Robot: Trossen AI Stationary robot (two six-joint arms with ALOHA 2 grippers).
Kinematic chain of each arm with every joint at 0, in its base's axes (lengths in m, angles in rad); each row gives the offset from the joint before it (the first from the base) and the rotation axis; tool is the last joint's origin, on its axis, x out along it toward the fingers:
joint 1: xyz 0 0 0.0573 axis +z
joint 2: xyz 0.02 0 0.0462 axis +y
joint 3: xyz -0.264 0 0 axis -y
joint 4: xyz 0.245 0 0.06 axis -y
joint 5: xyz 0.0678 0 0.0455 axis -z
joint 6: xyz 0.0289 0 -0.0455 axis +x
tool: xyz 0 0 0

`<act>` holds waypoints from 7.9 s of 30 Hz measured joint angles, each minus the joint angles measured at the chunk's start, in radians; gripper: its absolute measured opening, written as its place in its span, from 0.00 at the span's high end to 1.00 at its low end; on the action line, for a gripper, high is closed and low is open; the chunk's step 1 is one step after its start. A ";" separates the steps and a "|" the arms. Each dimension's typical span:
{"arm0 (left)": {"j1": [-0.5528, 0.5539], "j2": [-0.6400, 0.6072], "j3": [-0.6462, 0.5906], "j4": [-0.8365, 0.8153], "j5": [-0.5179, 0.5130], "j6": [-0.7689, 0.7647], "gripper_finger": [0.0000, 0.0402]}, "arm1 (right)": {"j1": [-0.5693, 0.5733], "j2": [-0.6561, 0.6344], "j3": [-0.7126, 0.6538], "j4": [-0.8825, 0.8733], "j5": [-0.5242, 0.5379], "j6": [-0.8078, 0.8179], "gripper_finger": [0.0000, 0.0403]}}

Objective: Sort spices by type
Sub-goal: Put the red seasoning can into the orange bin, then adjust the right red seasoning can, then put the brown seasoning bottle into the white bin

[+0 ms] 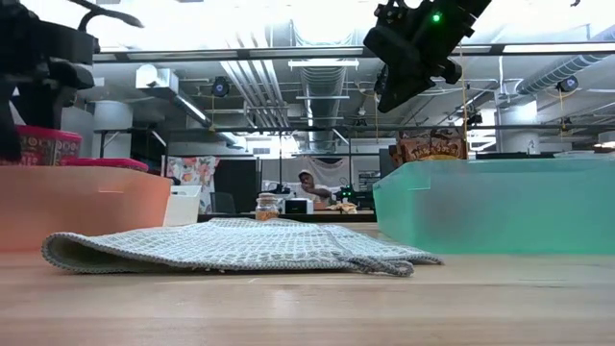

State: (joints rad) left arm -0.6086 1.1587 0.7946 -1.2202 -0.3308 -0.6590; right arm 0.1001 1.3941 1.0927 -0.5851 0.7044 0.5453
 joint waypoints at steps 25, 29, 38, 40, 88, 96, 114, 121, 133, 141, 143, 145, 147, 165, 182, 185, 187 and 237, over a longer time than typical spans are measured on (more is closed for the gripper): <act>0.000 -0.013 -0.104 0.132 -0.053 -0.009 0.51 | 0.000 0.000 -0.001 0.000 0.000 0.000 0.98; 0.000 -0.013 -0.112 0.133 -0.053 -0.017 0.51 | 0.000 0.000 -0.001 0.000 0.000 0.000 0.98; 0.000 -0.012 -0.138 0.148 -0.045 -0.032 0.48 | 0.000 0.000 -0.008 0.000 0.000 0.000 0.98; 0.000 -0.012 -0.138 0.148 -0.046 -0.032 0.45 | 0.000 0.000 -0.010 -0.001 0.000 0.000 0.98; -0.003 0.156 0.039 0.054 0.138 -0.012 0.94 | 0.000 0.001 -0.012 0.022 -0.005 0.004 0.98; -0.003 0.206 0.016 0.048 0.126 -0.005 0.99 | 0.000 0.005 -0.013 0.023 -0.005 0.004 0.98; 0.000 0.197 0.173 0.160 0.102 0.087 1.00 | 0.001 0.042 -0.013 0.026 -0.008 0.013 0.98; 0.034 0.218 0.127 0.196 0.019 0.113 1.00 | 0.011 0.042 -0.013 0.025 -0.028 0.015 0.98; 0.070 0.247 0.121 0.190 -0.028 0.146 1.00 | 0.016 0.042 -0.013 0.025 -0.031 0.021 0.98; 0.071 0.247 0.121 0.188 -0.053 0.146 1.00 | 0.016 0.042 -0.013 0.025 -0.032 0.020 0.98; 0.070 0.244 0.121 0.190 -0.053 0.146 1.00 | 0.016 0.042 -0.013 0.025 -0.031 0.020 0.98; 0.070 0.236 0.126 0.184 -0.053 0.145 1.00 | 0.016 0.042 -0.013 0.025 -0.031 0.020 0.98; 0.070 0.222 0.141 0.186 -0.053 0.146 1.00 | 0.016 0.041 -0.013 0.025 -0.031 0.020 0.98; 0.076 0.240 0.128 0.344 -0.053 0.206 1.00 | 0.016 0.040 -0.005 0.045 -0.032 0.020 0.98; 0.118 0.249 0.131 0.323 -0.132 0.232 1.00 | 0.016 0.040 -0.005 0.046 -0.032 0.020 0.98; 0.103 0.206 0.159 0.308 -0.157 0.235 1.00 | 0.016 0.040 0.008 0.043 -0.032 0.008 0.98; 0.088 0.165 0.171 0.305 -0.213 0.249 1.00 | 0.015 0.041 0.042 0.055 -0.032 -0.026 0.98; 0.072 -0.249 0.172 0.344 -0.543 0.315 1.00 | -0.332 0.517 0.470 0.327 -0.435 -0.267 0.62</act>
State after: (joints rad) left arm -0.5362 0.9096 0.9665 -0.8761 -0.8734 -0.3439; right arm -0.2319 1.9109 1.5623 -0.2585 0.2697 0.2785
